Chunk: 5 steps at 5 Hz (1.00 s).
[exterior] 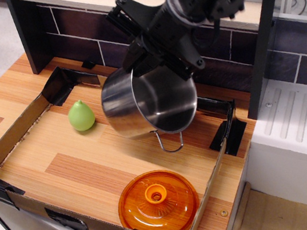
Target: Topple metal pot
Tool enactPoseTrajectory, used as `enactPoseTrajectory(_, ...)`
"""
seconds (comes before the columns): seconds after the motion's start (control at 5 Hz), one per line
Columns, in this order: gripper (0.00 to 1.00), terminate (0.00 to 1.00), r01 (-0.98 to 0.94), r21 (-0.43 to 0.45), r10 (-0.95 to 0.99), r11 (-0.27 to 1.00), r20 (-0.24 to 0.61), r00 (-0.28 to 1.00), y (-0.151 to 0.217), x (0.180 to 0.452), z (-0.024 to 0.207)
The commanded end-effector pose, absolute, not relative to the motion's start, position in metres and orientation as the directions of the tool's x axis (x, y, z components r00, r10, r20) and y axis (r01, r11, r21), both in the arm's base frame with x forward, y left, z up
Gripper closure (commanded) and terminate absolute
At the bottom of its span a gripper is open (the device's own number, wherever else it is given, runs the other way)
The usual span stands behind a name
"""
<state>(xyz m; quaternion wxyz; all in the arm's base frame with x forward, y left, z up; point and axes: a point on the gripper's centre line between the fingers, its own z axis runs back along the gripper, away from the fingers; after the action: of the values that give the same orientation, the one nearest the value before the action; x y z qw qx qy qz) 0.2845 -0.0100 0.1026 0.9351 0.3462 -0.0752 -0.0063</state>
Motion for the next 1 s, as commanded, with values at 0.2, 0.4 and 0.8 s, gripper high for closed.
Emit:
enactPoseTrajectory(0.2,1.00,0.00,-0.081,0.748,-0.113,0.659,0.205,0.972,-0.029,0.292,0.096)
enactPoseTrajectory(0.4,0.00,0.00,-0.054,0.714,-0.103,0.698,0.175,0.979,-0.035,0.284,0.098)
enactPoseTrajectory(0.8,0.00,0.00,-0.056,0.698,-0.048,0.714,0.129,0.991,-0.041,0.285,0.113)
